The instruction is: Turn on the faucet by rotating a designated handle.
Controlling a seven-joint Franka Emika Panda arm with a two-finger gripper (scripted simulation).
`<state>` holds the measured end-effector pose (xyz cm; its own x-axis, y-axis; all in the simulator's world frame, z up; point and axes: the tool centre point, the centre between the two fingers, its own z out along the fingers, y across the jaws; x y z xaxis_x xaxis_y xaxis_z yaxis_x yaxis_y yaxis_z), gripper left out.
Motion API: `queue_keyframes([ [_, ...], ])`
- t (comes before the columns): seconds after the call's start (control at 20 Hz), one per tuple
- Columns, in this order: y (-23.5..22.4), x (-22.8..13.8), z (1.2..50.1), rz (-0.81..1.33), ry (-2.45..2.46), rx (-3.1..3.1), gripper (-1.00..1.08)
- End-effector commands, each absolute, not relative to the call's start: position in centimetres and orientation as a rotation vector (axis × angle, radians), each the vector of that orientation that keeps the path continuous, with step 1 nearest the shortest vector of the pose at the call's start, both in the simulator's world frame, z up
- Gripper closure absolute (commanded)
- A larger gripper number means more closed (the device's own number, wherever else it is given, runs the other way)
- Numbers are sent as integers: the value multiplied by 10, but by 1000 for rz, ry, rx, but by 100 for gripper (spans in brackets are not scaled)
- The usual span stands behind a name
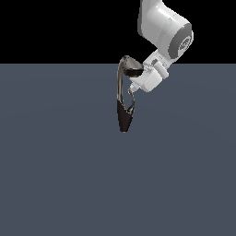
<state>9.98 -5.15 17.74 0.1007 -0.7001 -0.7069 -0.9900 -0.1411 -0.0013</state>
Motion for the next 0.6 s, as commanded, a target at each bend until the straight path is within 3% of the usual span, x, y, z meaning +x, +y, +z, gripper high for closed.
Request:
queue_keyframes([
  [0.0, -51, 100, 177, 785, 1647, -1899, 108],
  [0.55, -49, 74, 183, 785, 1647, -1899, 108],
])
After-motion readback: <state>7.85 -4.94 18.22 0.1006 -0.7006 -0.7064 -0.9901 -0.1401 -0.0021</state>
